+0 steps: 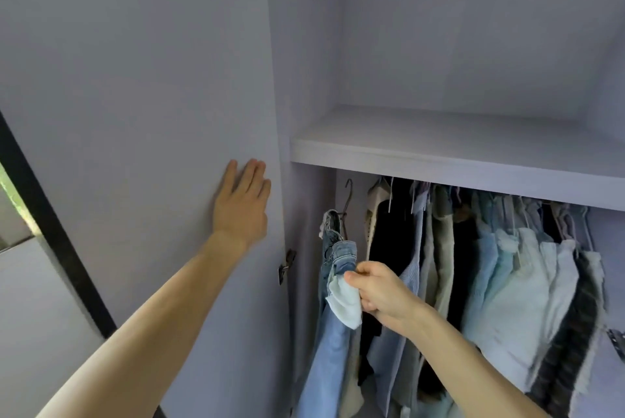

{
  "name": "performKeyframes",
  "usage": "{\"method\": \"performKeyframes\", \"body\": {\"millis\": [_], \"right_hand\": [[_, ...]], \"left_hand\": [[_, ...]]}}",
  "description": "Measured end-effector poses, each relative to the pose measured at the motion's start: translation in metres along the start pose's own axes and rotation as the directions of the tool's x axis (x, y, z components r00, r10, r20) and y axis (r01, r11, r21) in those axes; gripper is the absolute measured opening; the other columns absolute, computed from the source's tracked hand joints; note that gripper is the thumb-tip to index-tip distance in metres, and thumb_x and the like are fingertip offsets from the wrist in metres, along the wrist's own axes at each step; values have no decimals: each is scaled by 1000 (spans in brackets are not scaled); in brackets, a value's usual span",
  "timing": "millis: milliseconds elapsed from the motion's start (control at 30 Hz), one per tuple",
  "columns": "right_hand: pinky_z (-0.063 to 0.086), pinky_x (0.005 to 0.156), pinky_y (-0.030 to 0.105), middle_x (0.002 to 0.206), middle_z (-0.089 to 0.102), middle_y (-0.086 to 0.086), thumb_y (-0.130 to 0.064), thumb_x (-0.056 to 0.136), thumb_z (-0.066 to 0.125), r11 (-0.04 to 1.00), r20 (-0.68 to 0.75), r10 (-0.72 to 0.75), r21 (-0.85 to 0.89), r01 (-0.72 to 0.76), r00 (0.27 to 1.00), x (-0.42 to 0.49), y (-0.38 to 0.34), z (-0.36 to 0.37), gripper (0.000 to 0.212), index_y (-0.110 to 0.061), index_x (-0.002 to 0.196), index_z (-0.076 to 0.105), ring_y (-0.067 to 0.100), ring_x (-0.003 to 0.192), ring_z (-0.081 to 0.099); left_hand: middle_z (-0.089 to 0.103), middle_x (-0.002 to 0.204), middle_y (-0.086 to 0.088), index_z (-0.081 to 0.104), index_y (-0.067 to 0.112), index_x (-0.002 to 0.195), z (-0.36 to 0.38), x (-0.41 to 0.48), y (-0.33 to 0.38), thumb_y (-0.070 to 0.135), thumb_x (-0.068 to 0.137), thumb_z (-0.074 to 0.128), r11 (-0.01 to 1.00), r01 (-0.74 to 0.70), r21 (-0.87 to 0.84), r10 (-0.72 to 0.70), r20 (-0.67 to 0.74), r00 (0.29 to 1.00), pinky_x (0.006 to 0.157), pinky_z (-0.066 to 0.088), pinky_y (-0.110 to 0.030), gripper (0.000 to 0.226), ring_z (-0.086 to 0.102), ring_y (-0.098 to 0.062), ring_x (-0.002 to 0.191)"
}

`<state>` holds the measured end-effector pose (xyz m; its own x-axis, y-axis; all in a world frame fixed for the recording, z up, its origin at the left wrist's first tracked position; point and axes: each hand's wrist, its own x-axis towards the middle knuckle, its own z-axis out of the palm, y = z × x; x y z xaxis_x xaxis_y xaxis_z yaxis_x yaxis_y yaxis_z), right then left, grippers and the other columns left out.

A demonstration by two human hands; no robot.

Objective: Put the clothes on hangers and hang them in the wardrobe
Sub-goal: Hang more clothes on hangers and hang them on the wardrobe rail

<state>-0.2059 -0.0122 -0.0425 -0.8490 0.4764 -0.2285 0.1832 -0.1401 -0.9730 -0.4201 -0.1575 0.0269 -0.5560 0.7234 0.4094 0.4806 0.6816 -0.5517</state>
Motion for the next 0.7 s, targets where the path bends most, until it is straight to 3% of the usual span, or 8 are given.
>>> {"method": "performKeyframes", "body": {"millis": [133,300,533,600,700], "right_hand": [[24,39,19,46,39,-4,-1,100,50,996,-3,35,80,-35,999,41,-7,-5,33,-12,71,37,6,38,26],[27,38,20,47,42,-2,-2,100,52,987,-17,48,153,-45,999,94,-10,-13,33,-11,71,39,8,38,29],[38,39,18,65,41,4,-5,102,50,978,-135,-14,205,42,991,161,-13,-23,27,-9,77,40,4,37,43],[42,45,22,66,42,4,-6,102,50,985,-197,-40,155,72,980,184,-16,-28,31,-12,74,38,8,44,44],[52,73,38,76,53,9,-10,101,52,993,-259,-76,71,97,963,215,-20,-37,27,-12,75,43,19,67,55]], "left_hand": [[-19,164,-13,1,18,160,9,19,-6,40,102,26,991,7,133,0,-54,999,110,-30,-59,66,-18,-30,152],[-23,162,-16,-4,19,159,13,52,3,42,102,20,983,45,179,-18,-152,988,109,-29,-61,66,-22,-32,150],[-25,161,-16,-4,20,159,27,69,12,41,101,18,982,87,168,-46,-232,972,109,-29,-61,65,-21,-34,150],[-25,162,-16,-5,20,159,30,70,12,42,101,17,980,94,177,-47,-251,967,110,-28,-61,65,-20,-34,150],[-22,163,-15,-2,20,159,32,71,13,40,101,18,980,99,174,-50,-267,962,112,-25,-60,65,-17,-33,152]]}}
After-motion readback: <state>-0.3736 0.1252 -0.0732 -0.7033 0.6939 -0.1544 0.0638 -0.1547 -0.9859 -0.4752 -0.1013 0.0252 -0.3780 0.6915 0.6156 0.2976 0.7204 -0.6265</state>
